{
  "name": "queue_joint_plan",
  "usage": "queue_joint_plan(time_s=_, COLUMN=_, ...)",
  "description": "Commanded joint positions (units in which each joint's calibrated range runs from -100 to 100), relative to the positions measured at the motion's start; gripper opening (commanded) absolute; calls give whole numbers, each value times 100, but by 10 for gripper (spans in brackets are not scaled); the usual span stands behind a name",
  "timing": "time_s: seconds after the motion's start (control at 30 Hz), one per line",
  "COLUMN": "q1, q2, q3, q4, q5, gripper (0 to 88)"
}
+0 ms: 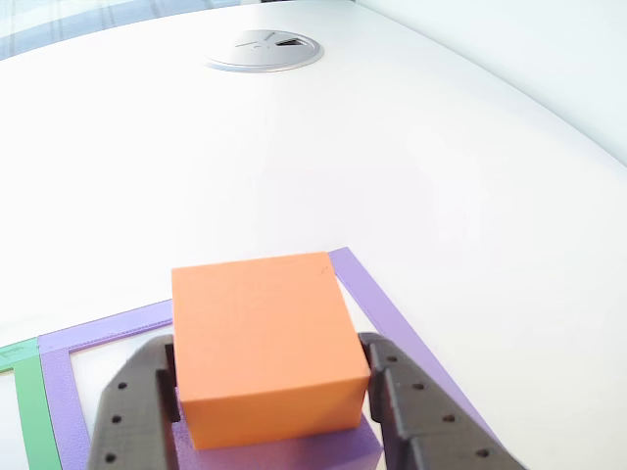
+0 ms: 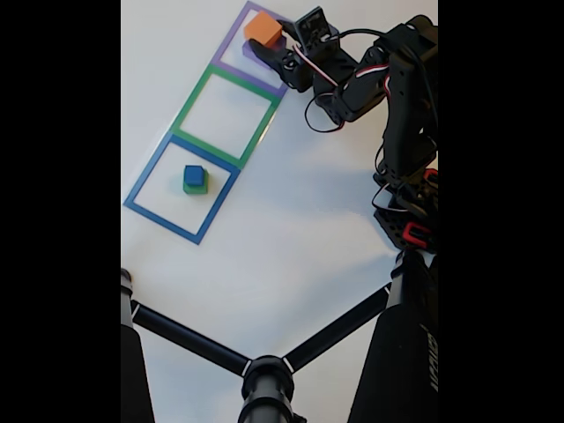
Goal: Tower of hanoi
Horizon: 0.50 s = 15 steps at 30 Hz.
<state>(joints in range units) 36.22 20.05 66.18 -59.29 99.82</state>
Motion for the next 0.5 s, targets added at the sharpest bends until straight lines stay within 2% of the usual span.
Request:
queue_joint_plan(time_s=0.0, q1=-75, q2=-160, q3=-82, q4=-39, q5=18, gripper=121)
queue_joint_plan(time_s=0.2, q1=-199, q2=-927, q3=264, q4=383, q5=18, gripper=121)
queue_joint_plan(time_s=0.33, q1=-343, q2=-2195, q3=682, q4=1289, q5=18, gripper=118)
queue_joint_plan(time_s=0.47, q1=-410, q2=-3664, q3=846, q4=2690, q5=18, gripper=117)
